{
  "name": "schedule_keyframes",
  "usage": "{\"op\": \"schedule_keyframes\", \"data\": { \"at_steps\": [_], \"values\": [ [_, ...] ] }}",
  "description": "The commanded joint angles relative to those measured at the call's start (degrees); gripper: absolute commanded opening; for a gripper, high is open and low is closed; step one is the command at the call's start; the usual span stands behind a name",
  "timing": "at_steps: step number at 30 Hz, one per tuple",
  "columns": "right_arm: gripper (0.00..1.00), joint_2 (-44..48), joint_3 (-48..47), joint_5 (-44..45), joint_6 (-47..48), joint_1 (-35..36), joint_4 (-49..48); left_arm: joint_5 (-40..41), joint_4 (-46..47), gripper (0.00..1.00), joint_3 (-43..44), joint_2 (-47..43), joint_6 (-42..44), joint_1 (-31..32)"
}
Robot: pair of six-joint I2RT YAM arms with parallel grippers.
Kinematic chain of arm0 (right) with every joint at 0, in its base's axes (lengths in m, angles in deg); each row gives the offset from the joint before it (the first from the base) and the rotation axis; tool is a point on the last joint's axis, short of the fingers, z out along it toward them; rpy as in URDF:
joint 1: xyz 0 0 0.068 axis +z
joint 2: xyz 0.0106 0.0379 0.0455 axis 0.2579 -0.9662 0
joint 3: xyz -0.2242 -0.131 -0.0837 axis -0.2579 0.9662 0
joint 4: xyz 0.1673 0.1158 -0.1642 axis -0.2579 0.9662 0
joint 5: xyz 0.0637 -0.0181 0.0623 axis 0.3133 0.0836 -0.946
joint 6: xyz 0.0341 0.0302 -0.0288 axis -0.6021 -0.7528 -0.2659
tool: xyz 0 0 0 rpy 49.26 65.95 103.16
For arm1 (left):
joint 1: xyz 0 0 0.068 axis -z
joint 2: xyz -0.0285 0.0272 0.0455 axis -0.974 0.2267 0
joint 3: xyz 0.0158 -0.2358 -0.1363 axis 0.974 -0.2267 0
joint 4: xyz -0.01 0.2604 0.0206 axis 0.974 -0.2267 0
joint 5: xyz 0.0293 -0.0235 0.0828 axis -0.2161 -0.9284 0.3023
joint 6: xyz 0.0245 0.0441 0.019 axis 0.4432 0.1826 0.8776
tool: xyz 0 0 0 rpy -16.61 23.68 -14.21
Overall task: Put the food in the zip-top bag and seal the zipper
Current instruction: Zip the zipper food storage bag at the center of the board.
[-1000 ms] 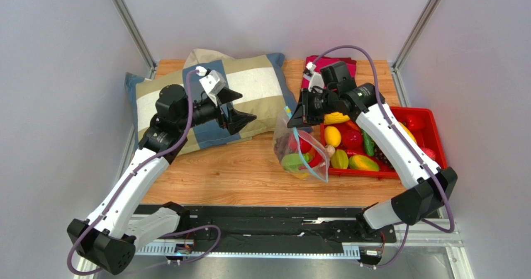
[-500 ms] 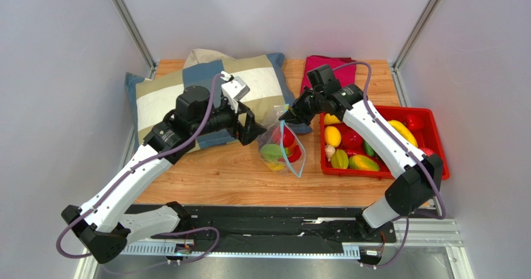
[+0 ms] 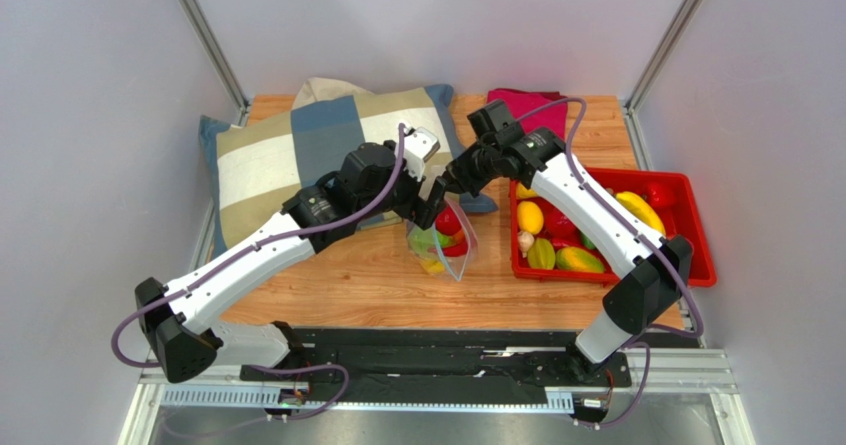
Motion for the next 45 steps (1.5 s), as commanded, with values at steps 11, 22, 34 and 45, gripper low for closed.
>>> {"op": "schedule_keyframes", "data": {
  "at_steps": [11,22,34,45],
  "values": [
    [0.0,-0.6,-3.9,3.9,-7.4,1.3,1.1,10.2,8.6,0.84,-2.5,2.5,-9.4,3.4],
    [0.0,-0.5,-3.6,3.0,-9.3,1.9,1.9,18.5,8.5,0.74,-3.0,6.3,-13.1,3.5],
    [0.0,-0.5,-2.3,3.2,-10.1,1.6,1.9,13.4,16.0,0.99,-8.1,0.2,-13.8,4.3],
    [0.0,-1.4,-3.2,2.4,-11.1,1.9,2.3,19.5,15.0,0.99,-5.1,6.7,-15.9,4.5]
  ]
}}
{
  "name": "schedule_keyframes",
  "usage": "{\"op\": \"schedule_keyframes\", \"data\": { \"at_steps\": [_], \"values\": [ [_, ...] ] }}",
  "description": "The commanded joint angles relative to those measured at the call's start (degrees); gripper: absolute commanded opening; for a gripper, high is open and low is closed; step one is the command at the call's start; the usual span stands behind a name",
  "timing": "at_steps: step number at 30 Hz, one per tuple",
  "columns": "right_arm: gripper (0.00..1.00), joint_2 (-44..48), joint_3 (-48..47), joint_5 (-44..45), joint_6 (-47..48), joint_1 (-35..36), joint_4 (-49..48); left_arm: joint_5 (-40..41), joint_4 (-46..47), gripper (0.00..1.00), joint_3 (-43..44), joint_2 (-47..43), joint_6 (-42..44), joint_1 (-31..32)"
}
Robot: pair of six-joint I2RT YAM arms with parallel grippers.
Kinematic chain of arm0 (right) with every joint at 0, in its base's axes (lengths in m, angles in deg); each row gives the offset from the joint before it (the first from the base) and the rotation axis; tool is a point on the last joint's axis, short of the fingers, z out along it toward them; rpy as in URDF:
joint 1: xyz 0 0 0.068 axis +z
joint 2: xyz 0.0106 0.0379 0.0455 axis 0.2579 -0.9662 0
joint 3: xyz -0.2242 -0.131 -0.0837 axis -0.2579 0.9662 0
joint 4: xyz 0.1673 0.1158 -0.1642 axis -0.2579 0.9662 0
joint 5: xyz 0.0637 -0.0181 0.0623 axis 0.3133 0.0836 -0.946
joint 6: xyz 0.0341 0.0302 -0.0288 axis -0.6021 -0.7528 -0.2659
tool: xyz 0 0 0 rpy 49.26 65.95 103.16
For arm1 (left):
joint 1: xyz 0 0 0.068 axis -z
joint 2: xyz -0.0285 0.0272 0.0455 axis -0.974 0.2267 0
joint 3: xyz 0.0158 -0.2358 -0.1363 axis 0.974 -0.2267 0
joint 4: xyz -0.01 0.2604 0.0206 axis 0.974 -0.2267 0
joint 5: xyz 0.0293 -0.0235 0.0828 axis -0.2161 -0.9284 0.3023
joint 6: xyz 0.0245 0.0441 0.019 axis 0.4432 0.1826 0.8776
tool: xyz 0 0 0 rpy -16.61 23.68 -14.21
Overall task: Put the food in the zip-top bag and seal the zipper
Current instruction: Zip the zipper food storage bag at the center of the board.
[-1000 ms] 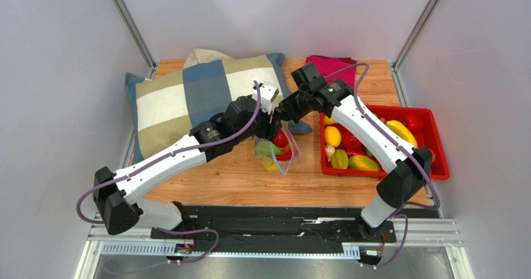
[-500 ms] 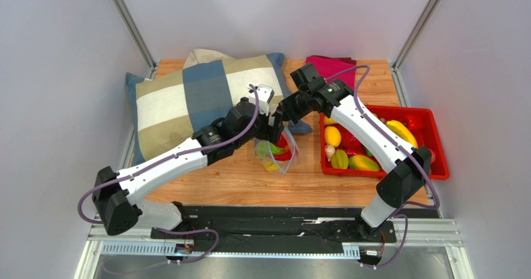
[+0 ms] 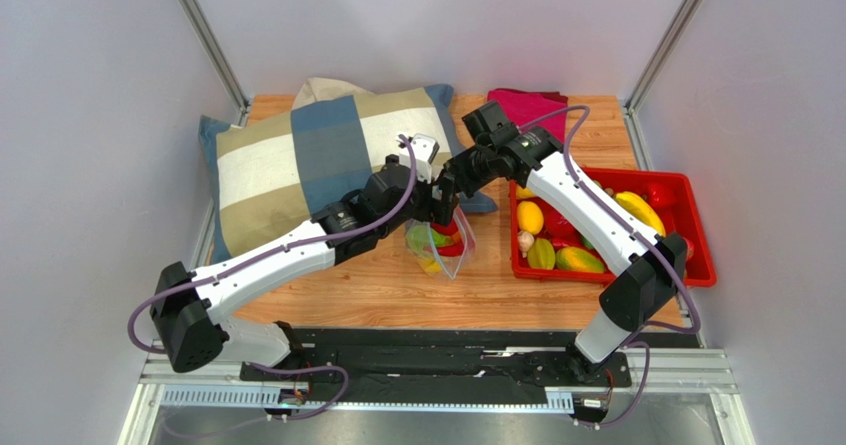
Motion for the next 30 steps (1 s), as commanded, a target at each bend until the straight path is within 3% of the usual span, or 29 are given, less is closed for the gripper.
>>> {"op": "schedule_keyframes", "data": {
  "at_steps": [1,4,7,8,10,11,12,13,15,16,17,20,25,28,30],
  "values": [
    [0.0,0.0,-1.8,-0.2,-2.7,0.5,-0.2,5.6,-0.9,0.99,4.5,4.1,-2.1,0.4],
    [0.0,0.1,-1.8,0.1,-3.0,0.6,0.3,6.4,-1.6,0.92,5.2,5.7,-2.9,0.4],
    [0.0,0.4,-1.7,0.7,-3.3,0.4,0.5,6.8,-3.8,0.72,4.7,5.4,-3.2,0.4],
    [0.0,0.7,-1.5,0.8,-3.2,0.3,0.5,6.7,-4.1,0.59,3.8,4.9,-3.1,0.5],
    [0.0,1.1,-0.2,0.6,-3.3,0.1,0.3,5.2,-3.6,0.42,2.9,3.3,-1.7,0.4],
    [0.0,1.6,0.6,0.5,-2.5,-0.3,0.2,4.2,-2.4,0.16,2.4,2.6,-0.8,0.3],
    [0.0,1.8,1.3,0.4,-2.1,-0.4,-0.4,3.3,-1.6,0.04,1.2,1.1,0.0,0.3],
    [0.01,2.1,2.0,0.2,-1.4,-0.7,-0.9,1.2,-0.7,0.0,0.6,0.2,1.9,0.4],
    [0.08,3.5,4.5,-1.0,2.7,-1.8,-4.1,-1.2,1.3,0.0,-1.2,-2.6,3.9,0.2],
    [0.22,4.0,5.1,-1.7,4.5,-2.4,-5.2,-3.9,2.0,0.0,-2.0,-3.7,5.9,0.2],
    [0.3,4.4,6.4,-3.1,6.7,-3.7,-6.9,-5.1,2.3,0.0,-3.2,-5.5,7.0,0.2],
    [0.42,6.1,7.7,-8.8,17.2,-6.7,-13.9,-9.9,0.0,0.0,-4.8,-7.7,9.7,-0.6],
    [0.69,10.6,13.4,-24.9,34.4,-12.3,-25.8,-24.1,-3.0,0.0,-6.1,-12.2,17.9,-3.8],
    [0.76,13.7,19.0,-37.5,41.6,-17.7,-35.9,-35.2,-4.9,0.0,-5.2,-14.0,21.7,-5.8],
    [0.75,14.1,19.7,-44.3,46.9,-21.6,-37.5,-39.5,-5.6,0.0,-4.1,-14.2,24.0,-6.8]
  ]
}}
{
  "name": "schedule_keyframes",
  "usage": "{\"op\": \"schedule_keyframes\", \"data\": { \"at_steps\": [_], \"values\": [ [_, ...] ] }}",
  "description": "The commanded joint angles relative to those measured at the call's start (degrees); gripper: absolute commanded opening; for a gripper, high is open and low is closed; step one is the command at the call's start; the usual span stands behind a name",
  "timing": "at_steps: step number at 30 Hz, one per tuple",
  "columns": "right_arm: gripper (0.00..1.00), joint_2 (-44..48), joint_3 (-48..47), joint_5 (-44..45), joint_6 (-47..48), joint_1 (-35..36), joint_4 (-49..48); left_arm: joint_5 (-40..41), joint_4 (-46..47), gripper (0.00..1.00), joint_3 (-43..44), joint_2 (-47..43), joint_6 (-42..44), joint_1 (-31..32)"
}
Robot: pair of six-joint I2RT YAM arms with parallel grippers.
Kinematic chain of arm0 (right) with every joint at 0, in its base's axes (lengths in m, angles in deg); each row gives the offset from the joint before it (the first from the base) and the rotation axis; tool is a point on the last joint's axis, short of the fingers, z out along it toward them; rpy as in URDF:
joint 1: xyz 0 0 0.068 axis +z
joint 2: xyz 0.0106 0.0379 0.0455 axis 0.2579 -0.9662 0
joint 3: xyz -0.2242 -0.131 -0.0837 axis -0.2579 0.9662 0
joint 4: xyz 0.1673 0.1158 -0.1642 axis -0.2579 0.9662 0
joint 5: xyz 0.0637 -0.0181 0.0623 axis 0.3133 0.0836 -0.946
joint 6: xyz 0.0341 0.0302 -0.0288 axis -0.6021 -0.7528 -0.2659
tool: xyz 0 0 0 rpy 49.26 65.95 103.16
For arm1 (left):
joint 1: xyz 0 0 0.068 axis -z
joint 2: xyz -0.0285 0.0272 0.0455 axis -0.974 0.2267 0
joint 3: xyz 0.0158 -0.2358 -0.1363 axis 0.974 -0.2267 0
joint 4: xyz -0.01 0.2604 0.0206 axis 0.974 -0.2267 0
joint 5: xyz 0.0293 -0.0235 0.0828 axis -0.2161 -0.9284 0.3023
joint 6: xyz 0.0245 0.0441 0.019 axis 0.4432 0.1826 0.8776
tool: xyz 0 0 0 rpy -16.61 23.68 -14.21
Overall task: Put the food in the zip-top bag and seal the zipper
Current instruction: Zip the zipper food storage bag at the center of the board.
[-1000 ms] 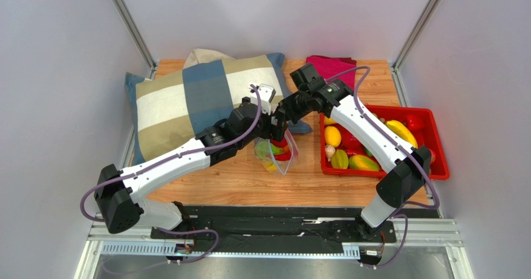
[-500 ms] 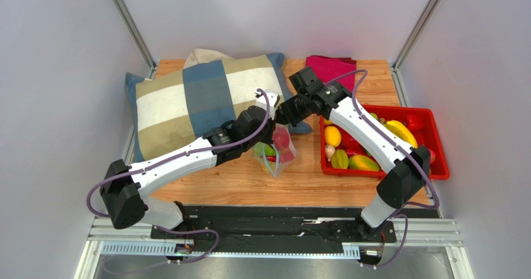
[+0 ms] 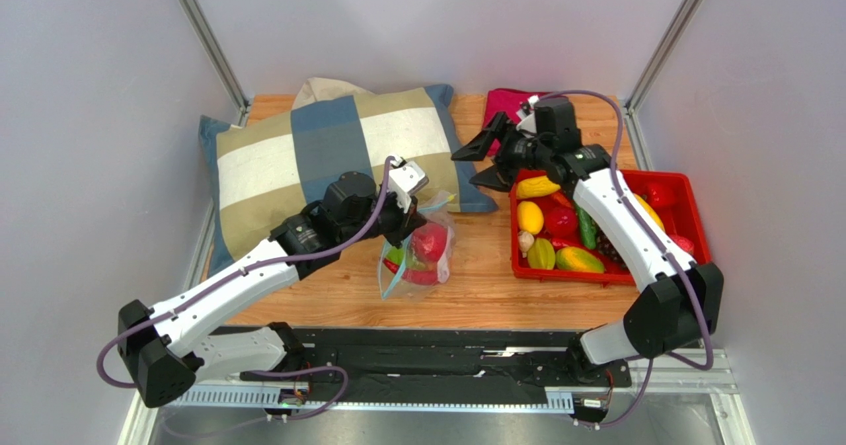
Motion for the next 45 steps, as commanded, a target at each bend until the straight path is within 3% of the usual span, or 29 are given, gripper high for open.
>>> {"op": "schedule_keyframes", "data": {
  "at_steps": [1,4,5,6,8,12,16,21,27,32,37,40,41,43,44,45],
  "values": [
    [0.74,3.9,2.5,-20.7,19.9,-6.2,-12.2,-22.9,0.5,0.0,2.9,-2.6,11.0,-2.7],
    [0.76,7.0,4.6,-25.1,41.2,-7.9,-9.2,-31.1,-3.5,0.0,4.5,-1.6,19.0,-3.6],
    [0.76,9.9,5.4,-25.2,54.6,-7.9,-6.2,-32.7,-4.5,0.0,5.1,-1.0,20.8,-3.9],
    [0.76,11.2,6.7,-27.9,59.2,-7.8,-6.0,-33.8,-5.4,0.0,5.4,-0.6,23.6,-4.0],
    [0.78,15.8,11.1,-30.7,75.0,-7.7,-4.1,-37.0,-6.3,0.0,5.9,0.0,24.4,-5.0],
    [0.78,22.1,18.9,-36.9,91.9,-7.0,-3.8,-43.3,-6.7,0.0,6.4,1.5,27.8,-8.0],
    [0.7,24.7,22.7,-37.1,94.6,-4.4,-8.2,-51.2,-10.5,0.0,8.9,4.4,31.9,-10.1],
    [0.62,24.2,23.1,-35.8,99.1,1.7,-11.2,-54.3,-14.7,0.0,10.9,6.4,39.1,-10.2],
    [0.55,22.4,22.4,-35.4,100.0,5.7,-13.0,-54.4,-13.9,0.0,11.0,7.3,38.6,-10.1],
    [0.54,23.4,23.2,-34.4,107.0,8.2,-7.3,-54.7,-12.5,0.0,10.9,7.7,37.5,-11.1],
    [0.49,23.1,23.1,-33.3,106.2,9.9,-9.1,-55.1,-11.8,0.0,10.4,7.5,36.6,-11.8],
    [0.33,21.7,21.9,-31.4,102.6,10.8,-10.9,-55.2,-11.4,0.0,10.0,7.2,36.3,-11.8],
    [0.22,21.3,21.1,-30.4,102.2,10.9,-10.9,-54.6,-11.2,0.0,10.0,7.2,36.3,-11.8],
    [0.11,20.4,20.4,-29.8,100.5,10.9,-11.2,-54.3,-11.2,0.0,9.7,6.9,36.3,-11.8],
    [0.0,20.2,19.9,-29.1,99.7,10.9,-11.3,-53.8,-11.2,0.0,9.6,6.9,36.6,-12.0],
    [0.0,20.3,19.7,-29.0,99.1,11.0,-11.3,-53.6,-11.2,0.0,9.2,6.7,36.6,-12.1]
  ]
}}
